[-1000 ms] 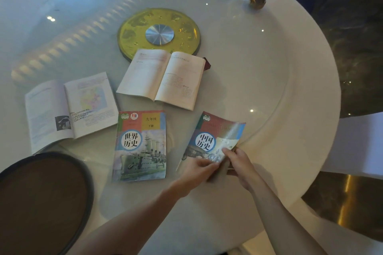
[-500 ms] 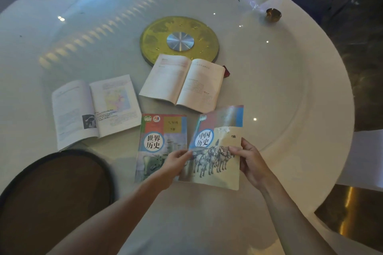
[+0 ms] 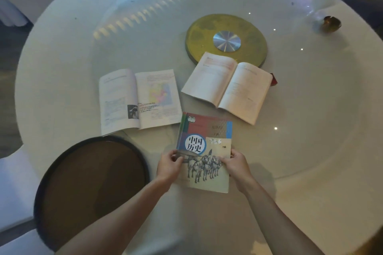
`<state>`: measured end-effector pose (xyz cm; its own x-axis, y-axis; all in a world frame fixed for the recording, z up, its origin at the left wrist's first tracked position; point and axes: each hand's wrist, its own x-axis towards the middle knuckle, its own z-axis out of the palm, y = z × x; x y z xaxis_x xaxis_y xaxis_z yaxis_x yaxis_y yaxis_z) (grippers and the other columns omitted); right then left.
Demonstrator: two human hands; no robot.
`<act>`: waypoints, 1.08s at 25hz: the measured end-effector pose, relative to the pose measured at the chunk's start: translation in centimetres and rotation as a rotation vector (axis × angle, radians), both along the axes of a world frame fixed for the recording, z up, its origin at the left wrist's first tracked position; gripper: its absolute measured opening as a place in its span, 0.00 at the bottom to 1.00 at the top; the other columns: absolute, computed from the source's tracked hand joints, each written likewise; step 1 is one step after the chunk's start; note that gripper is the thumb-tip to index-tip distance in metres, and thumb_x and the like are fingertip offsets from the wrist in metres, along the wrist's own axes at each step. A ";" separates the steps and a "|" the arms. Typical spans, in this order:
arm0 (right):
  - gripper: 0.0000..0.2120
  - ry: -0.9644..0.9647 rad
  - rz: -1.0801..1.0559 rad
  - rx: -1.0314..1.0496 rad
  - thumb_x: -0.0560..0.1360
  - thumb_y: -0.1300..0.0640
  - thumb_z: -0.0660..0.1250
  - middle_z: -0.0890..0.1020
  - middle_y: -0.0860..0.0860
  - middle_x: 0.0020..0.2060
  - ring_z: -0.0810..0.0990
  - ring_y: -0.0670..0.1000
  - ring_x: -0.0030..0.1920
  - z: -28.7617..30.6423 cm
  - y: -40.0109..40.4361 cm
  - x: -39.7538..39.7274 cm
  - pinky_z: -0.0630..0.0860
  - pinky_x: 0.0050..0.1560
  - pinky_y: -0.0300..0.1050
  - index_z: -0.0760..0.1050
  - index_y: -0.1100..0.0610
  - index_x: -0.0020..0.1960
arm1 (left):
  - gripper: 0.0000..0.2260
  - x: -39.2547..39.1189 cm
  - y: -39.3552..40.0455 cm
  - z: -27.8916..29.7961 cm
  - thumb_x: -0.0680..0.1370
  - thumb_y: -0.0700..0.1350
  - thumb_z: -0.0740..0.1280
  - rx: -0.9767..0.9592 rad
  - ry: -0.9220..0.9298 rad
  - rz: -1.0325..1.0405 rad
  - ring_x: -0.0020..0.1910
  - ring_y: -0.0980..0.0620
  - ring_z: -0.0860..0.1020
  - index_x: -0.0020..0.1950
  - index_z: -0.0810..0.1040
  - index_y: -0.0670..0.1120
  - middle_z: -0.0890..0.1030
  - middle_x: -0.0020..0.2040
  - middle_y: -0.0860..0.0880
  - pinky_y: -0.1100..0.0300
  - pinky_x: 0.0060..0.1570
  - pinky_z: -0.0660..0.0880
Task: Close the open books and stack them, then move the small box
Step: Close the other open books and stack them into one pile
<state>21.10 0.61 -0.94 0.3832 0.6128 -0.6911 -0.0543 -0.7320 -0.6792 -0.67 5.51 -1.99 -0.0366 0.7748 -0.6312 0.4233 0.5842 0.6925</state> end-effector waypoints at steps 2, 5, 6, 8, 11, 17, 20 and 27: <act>0.10 -0.112 0.018 -0.037 0.79 0.62 0.70 0.88 0.56 0.54 0.88 0.56 0.48 -0.5 0.5 -1.0 0.86 0.49 0.56 0.78 0.57 0.60 | 0.13 -0.9 0.3 -0.5 0.79 0.40 0.69 0.028 0.057 -0.049 0.44 0.53 0.82 0.64 0.81 0.48 0.85 0.47 0.50 0.56 0.43 0.79; 0.10 -0.302 0.120 -0.084 0.80 0.61 0.66 0.83 0.57 0.57 0.83 0.58 0.55 -0.6 0.7 -1.9 0.82 0.57 0.57 0.75 0.58 0.61 | 0.13 -1.2 0.5 -1.1 0.79 0.41 0.68 0.110 0.173 -0.202 0.47 0.48 0.84 0.62 0.82 0.48 0.87 0.51 0.47 0.52 0.51 0.81; 0.10 -0.389 0.180 -0.103 0.80 0.60 0.65 0.81 0.58 0.58 0.81 0.60 0.57 -0.7 0.8 -2.1 0.80 0.59 0.57 0.76 0.59 0.61 | 0.13 -1.2 0.6 -1.3 0.79 0.42 0.68 0.146 0.211 -0.246 0.49 0.47 0.84 0.63 0.82 0.48 0.87 0.53 0.47 0.53 0.52 0.80; 0.12 -0.510 0.275 -0.159 0.81 0.58 0.64 0.76 0.59 0.62 0.78 0.62 0.61 -0.6 1.1 -2.3 0.78 0.61 0.56 0.76 0.61 0.62 | 0.14 -1.5 0.8 -1.4 0.79 0.45 0.68 0.212 0.253 -0.318 0.49 0.48 0.83 0.65 0.81 0.48 0.85 0.54 0.48 0.53 0.52 0.79; 0.18 -0.592 0.326 -0.270 0.81 0.57 0.63 0.72 0.62 0.68 0.76 0.64 0.65 -0.6 1.9 -2.9 0.76 0.65 0.57 0.75 0.63 0.67 | 0.17 -3.1 1.8 -1.5 0.78 0.52 0.69 0.245 0.309 -0.437 0.49 0.51 0.81 0.66 0.81 0.50 0.79 0.55 0.51 0.52 0.52 0.80; 0.24 -0.903 0.303 -0.195 0.79 0.51 0.67 0.72 0.66 0.66 0.71 0.65 0.66 1.0 8.4 -6.0 0.70 0.67 0.59 0.70 0.64 0.68 | 0.14 -10.6 8.9 0.6 0.77 0.53 0.71 0.344 0.291 0.007 0.50 0.49 0.82 0.60 0.82 0.48 0.82 0.52 0.48 0.55 0.50 0.77; 0.29 -1.128 0.376 -0.201 0.76 0.50 0.68 0.68 0.68 0.74 0.65 0.68 0.76 2.2 13.7 -8.3 0.60 0.78 0.66 0.69 0.64 0.71 | 0.16 -16.0 13.4 1.2 0.77 0.54 0.70 0.379 0.294 0.192 0.50 0.49 0.82 0.60 0.80 0.47 0.81 0.54 0.46 0.55 0.48 0.77; 0.23 -0.591 0.621 -0.091 0.80 0.49 0.67 0.79 0.61 0.66 0.79 0.64 0.66 0.6 22.8 -13.9 0.78 0.66 0.61 0.74 0.61 0.70 | 0.37 -22.1 18.7 -1.6 0.75 0.57 0.72 0.039 0.246 0.253 0.70 0.40 0.74 0.77 0.65 0.41 0.73 0.73 0.40 0.47 0.68 0.72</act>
<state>7.22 23.44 -0.37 0.3091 0.7823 -0.5408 0.7176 -0.5650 -0.4072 -22.81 24.21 -3.55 -0.3775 0.7453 -0.5495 0.4252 0.6667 0.6121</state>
